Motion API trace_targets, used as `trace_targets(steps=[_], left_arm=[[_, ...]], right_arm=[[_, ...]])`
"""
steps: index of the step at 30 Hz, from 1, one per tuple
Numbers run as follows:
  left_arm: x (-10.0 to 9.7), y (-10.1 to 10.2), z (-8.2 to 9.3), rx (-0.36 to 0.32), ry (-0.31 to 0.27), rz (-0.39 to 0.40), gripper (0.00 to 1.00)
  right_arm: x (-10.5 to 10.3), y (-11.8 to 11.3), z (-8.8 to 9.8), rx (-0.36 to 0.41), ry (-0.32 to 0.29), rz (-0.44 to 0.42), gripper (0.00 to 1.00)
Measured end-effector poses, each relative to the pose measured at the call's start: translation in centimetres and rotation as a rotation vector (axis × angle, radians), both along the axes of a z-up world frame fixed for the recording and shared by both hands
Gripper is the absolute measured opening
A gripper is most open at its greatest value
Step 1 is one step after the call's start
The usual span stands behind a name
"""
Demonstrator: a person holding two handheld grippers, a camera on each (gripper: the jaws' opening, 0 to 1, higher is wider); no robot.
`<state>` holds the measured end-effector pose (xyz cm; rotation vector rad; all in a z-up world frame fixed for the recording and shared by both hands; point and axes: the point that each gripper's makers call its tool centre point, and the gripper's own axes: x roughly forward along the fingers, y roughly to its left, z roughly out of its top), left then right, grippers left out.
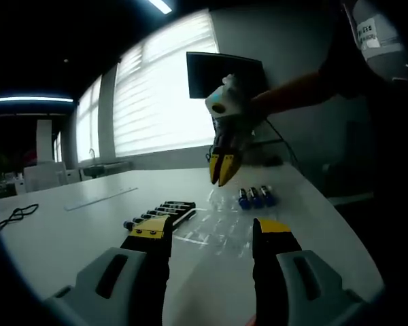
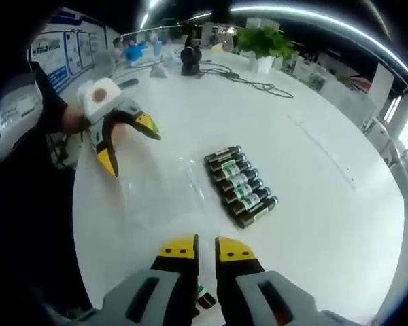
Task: Grip medicine bottles put into box
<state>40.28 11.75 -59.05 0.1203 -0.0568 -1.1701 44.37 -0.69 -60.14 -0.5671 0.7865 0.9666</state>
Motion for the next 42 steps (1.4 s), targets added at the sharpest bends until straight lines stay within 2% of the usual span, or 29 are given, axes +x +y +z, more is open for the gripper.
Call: trace_targets(steps=[6,14,27,37,42], left_arm=[[-0.1,-0.1,0.0,0.003,-0.005,-0.001,0.4],[-0.1,0.0,0.0,0.005,-0.007,0.0,0.4],[-0.1,0.0,0.0,0.005,-0.008,-0.003,0.4],[-0.1,0.1,0.1,-0.001,0.0,-0.002,0.4],[-0.1,0.0,0.1,0.0,-0.002,-0.003,0.4]], right_arm=[[1.0,0.5,0.6,0.032,-0.002,-0.037,0.06],[2.6,-0.1,0.6,0.018,-0.02,-0.118,0.06],[5.3,0.0,0.5,0.102,0.043,-0.287,0.09],[6.7,0.1,-0.5,0.105,0.066,-0.373,0.11],[7.3,0.1,-1.0,0.119,0.082,-0.426,0.15]])
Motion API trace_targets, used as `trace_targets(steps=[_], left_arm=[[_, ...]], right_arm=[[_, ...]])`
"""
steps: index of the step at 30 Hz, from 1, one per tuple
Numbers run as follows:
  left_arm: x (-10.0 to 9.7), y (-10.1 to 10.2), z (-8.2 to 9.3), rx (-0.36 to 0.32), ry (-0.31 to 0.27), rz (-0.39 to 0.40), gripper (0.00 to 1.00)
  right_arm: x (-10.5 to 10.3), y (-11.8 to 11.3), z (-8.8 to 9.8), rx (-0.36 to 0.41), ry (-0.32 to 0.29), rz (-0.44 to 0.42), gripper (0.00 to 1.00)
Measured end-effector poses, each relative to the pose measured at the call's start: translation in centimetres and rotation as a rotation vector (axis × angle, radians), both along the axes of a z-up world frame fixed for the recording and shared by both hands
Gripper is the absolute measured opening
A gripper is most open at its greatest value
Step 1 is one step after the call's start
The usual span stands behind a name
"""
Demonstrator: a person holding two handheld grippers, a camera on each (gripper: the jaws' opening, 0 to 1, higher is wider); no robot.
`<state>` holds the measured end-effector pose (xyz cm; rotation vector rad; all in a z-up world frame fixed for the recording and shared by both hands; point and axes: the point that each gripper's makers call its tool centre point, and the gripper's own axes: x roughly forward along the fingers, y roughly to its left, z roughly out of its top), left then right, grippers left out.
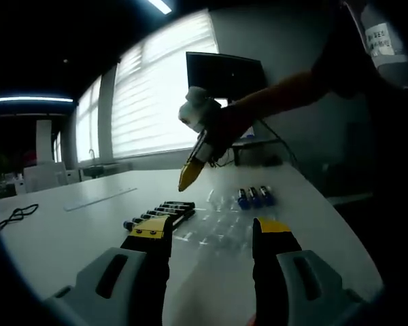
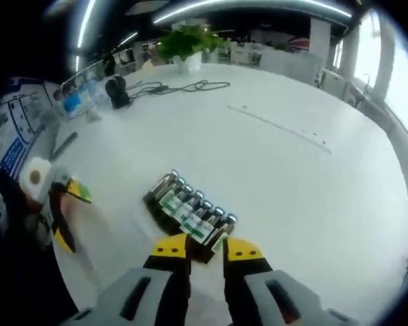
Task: Grip medicine bottles put into box
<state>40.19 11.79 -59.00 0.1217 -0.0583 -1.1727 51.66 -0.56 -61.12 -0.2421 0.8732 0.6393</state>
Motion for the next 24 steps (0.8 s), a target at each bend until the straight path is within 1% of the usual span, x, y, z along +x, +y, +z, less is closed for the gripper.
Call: trace_targets(steps=[5,10,14,18,21,24], left_arm=[[0.0,0.0,0.0,0.0,-0.001,-0.001,0.4],[-0.1,0.0,0.0,0.001,-0.002,-0.002,0.4],[-0.1,0.0,0.0,0.001,-0.003,-0.003,0.4],[-0.1,0.0,0.0,0.0,-0.002,-0.002,0.4],[-0.1,0.0,0.0,0.001,-0.002,-0.001,0.4],[-0.1,0.0,0.1,-0.002,-0.001,0.001,0.4]], right_arm=[[0.5,-0.1,-0.3,0.018,0.027,-0.068,0.15],[0.9,-0.5,-1.2,-0.002,0.061,-0.116,0.14],[1.1,-0.9,-1.9,-0.003,0.088,-0.157,0.13],[1.5,-0.8,-2.2,0.007,0.103,-0.179,0.11],[1.5,-1.0,-2.7,-0.019,0.109,-0.167,0.11],[1.6,-1.1,-3.2,-0.017,0.118,-0.174,0.11]])
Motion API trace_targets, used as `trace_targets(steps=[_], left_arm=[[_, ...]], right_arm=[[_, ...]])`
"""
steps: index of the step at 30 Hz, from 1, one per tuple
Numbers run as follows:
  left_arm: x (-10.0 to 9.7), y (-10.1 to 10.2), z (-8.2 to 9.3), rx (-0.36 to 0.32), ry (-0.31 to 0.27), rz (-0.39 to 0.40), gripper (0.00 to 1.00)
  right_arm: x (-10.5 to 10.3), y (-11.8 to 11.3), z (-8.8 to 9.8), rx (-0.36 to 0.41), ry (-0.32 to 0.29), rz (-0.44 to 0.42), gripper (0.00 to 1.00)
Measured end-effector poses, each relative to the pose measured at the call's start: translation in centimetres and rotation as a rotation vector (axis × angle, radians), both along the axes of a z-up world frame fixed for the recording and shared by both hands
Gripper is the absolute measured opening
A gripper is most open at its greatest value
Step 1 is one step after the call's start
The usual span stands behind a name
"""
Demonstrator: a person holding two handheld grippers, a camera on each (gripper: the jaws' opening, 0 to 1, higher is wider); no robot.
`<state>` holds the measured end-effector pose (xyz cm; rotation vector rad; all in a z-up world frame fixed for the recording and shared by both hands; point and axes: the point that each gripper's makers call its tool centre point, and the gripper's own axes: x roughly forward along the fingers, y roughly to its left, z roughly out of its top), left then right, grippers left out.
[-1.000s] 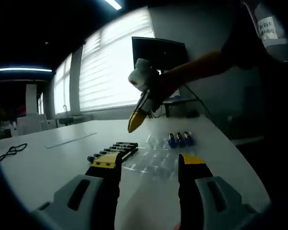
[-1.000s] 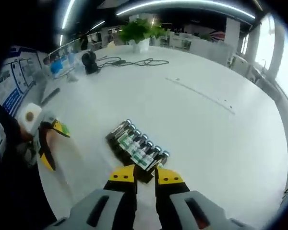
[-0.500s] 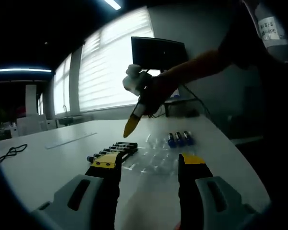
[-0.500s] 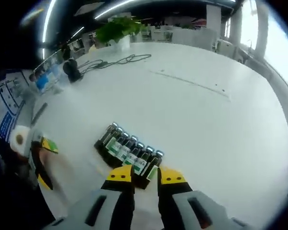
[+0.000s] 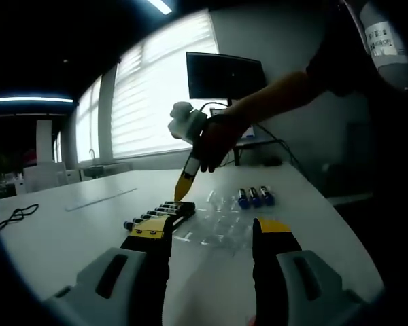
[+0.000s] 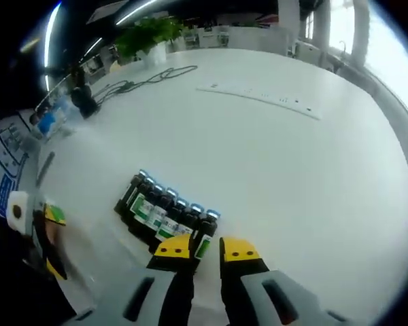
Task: Grip medicine bottles put into box
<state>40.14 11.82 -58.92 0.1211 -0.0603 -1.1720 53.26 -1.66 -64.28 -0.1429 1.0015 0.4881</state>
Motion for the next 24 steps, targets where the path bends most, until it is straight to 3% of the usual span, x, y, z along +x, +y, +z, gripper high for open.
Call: trace_targets(steps=[8,19,21,24], left_arm=[[0.1,0.0,0.0,-0.002,0.005,0.001,0.4],[0.0,0.0,-0.1,-0.001,0.006,0.0,0.4],[0.0,0.0,-0.1,-0.001,0.006,0.001,0.4],[0.1,0.0,-0.1,-0.003,0.008,0.002,0.4]], right_arm=[[-0.3,-0.4,-1.0,0.008,0.027,-0.024,0.08],[-0.3,-0.8,-1.1,0.037,0.03,-0.074,0.08],[0.3,-0.9,-0.3,0.038,-0.02,-0.073,0.07],[0.7,-1.1,1.3,0.094,-0.047,-0.107,0.07]])
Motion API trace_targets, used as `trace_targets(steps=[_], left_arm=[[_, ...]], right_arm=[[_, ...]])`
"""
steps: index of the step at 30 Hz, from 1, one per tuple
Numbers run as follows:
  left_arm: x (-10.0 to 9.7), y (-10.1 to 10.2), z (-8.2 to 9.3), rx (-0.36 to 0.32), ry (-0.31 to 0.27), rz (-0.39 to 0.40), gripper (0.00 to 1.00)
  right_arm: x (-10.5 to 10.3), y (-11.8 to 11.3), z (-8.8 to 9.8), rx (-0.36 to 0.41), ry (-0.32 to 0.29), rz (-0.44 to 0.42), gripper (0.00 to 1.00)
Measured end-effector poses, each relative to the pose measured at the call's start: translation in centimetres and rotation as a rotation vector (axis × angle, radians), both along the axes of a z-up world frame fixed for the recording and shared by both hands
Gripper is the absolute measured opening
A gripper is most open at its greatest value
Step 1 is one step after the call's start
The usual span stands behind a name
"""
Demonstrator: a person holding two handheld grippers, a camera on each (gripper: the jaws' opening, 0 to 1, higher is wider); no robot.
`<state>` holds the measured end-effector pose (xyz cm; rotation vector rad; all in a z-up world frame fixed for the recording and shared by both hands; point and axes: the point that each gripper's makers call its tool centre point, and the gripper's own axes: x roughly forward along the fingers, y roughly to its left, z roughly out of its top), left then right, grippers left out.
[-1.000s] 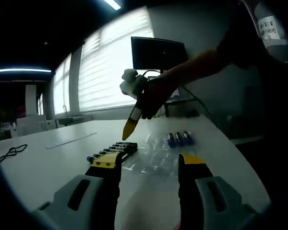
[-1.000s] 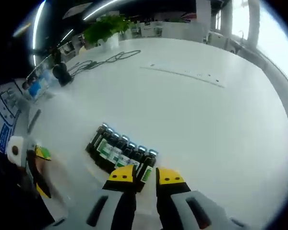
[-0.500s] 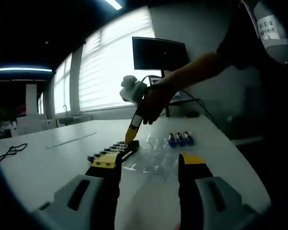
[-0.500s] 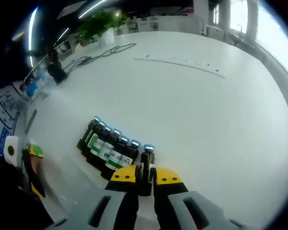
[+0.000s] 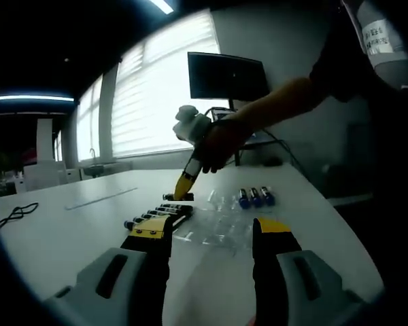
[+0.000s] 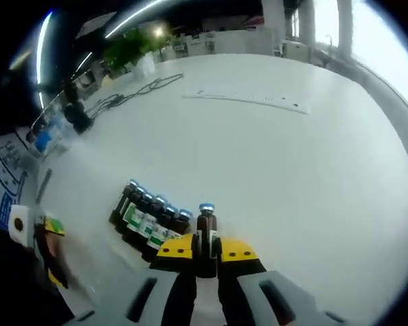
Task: Grip medicine bottles put into box
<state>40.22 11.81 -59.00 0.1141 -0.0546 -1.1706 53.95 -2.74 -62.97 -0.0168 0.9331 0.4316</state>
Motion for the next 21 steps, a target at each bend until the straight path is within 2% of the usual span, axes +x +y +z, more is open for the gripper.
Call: trace_targets(steps=[8,11,18,21], left_arm=[[0.1,0.0,-0.1,0.002,0.0,0.0,0.4],[0.2,0.0,0.0,-0.006,0.008,0.002,0.4],[0.2,0.1,0.0,-0.008,0.011,0.002,0.4],[0.1,0.0,0.0,-0.005,0.008,-0.001,0.4]], right_arm=[[-2.1,-1.6,2.3,-0.014,-0.049,0.06,0.07],[-3.3,-2.0,3.0,-0.047,-0.088,0.12,0.07],[-5.2,-1.6,3.8,-0.048,-0.13,0.203,0.07],[-5.6,-1.5,4.1,-0.065,-0.162,0.264,0.07]])
